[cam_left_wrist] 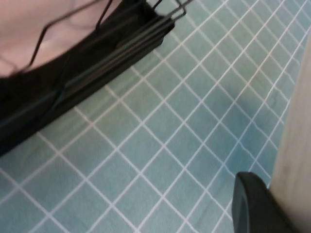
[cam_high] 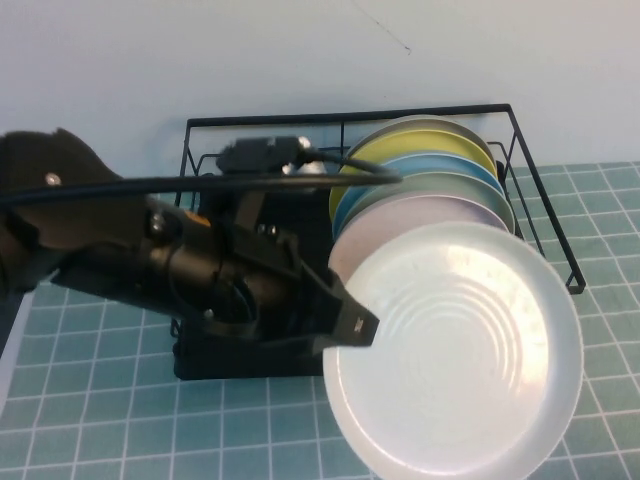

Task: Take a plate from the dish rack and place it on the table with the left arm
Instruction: Place the plate from the table

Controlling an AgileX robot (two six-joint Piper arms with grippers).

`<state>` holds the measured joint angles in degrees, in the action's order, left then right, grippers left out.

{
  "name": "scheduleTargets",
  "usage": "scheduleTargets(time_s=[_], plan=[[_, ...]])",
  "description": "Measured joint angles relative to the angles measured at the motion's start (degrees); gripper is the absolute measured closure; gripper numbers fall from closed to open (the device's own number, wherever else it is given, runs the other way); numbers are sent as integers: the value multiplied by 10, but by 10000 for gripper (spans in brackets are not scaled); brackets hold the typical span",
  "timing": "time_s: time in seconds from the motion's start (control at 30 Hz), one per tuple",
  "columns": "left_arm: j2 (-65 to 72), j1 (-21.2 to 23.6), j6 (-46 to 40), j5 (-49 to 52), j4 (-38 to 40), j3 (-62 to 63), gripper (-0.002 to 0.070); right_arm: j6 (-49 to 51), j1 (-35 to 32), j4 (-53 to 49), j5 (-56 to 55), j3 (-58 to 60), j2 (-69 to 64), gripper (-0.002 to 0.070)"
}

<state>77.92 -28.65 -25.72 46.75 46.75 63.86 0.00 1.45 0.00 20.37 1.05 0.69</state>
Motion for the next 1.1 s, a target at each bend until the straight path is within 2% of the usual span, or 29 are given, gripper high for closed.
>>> scheduleTargets(time_s=[0.1, 0.23, 0.57, 0.8, 0.87, 1.03, 1.1], plan=[[31, 0, 15, -12, 24, -44, 593, 0, 0, 0, 0, 0, 0, 678], [73, 0, 6, -50, 108, -106, 593, 0, 0, 0, 0, 0, 0, 678], [193, 0, -115, -126, 327, -145, 593, 0, 0, 0, 0, 0, 0, 678], [229, 0, -136, -145, 346, -147, 583, 0, 0, 0, 0, 0, 0, 678], [229, 0, -137, -154, 347, -148, 545, 0, 0, 0, 0, 0, 0, 678], [229, 0, -138, -161, 349, -148, 297, 0, 0, 0, 0, 0, 0, 678], [228, 4, -143, -160, 350, -148, 235, 0, 0, 0, 0, 0, 0, 678]])
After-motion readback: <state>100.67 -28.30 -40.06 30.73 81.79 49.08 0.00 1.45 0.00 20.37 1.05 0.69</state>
